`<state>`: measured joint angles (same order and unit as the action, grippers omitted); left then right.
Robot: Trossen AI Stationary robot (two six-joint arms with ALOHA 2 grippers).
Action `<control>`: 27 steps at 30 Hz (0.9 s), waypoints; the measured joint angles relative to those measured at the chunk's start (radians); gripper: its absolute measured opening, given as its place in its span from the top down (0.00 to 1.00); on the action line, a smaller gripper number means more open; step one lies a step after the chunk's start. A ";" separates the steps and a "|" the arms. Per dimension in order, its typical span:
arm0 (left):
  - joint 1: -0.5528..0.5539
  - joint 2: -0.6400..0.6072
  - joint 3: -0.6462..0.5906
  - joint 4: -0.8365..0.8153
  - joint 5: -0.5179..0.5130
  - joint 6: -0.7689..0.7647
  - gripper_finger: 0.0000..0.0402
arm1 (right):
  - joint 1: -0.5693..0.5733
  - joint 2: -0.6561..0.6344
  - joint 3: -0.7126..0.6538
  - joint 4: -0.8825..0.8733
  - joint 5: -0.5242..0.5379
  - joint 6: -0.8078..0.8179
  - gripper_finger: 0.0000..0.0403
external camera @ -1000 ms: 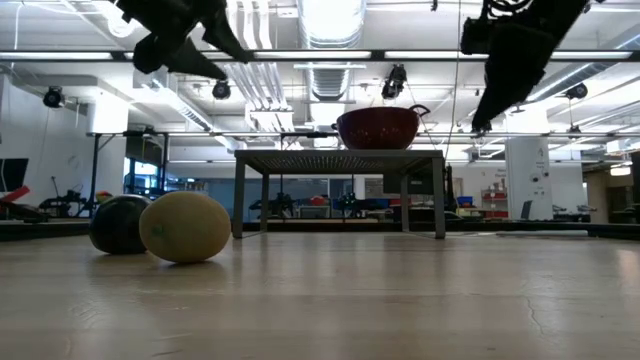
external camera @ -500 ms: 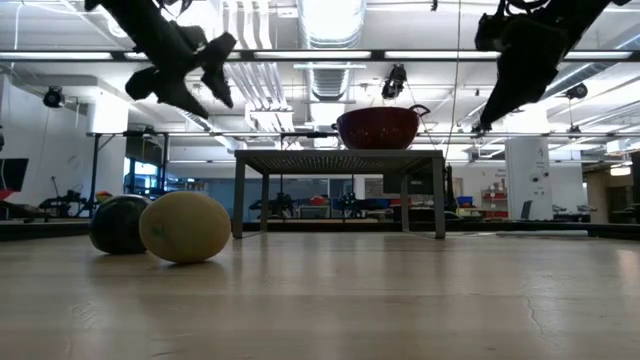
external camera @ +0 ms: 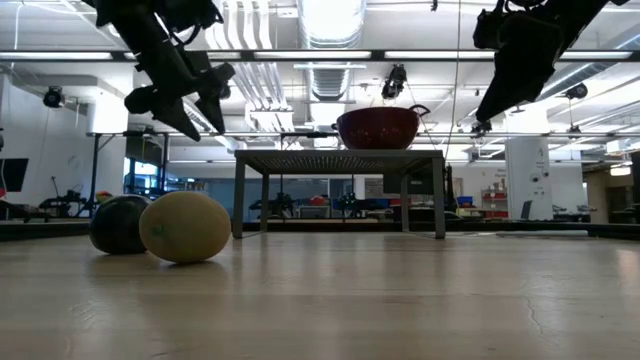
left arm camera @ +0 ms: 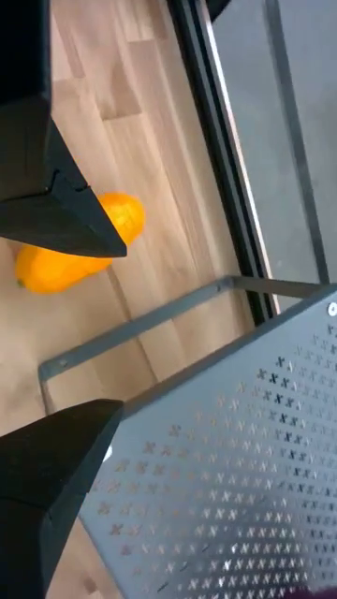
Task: Pick & Place Fruit
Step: Put the mango into the purple strainer bowl on the shelf
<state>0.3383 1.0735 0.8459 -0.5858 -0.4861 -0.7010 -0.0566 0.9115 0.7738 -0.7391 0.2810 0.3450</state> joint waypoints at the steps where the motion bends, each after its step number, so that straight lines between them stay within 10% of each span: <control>1: 0.006 0.007 0.000 -0.002 0.001 0.000 0.34 | 0.000 0.000 0.000 0.001 0.000 0.000 0.74; 27: 0.197 0.290 0.000 -0.103 0.091 -0.094 0.20 | 0.000 0.001 0.000 0.016 0.000 -0.004 0.80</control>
<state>0.5350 1.3630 0.8459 -0.6885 -0.3950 -0.7947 -0.0566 0.9123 0.7738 -0.7229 0.2806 0.3408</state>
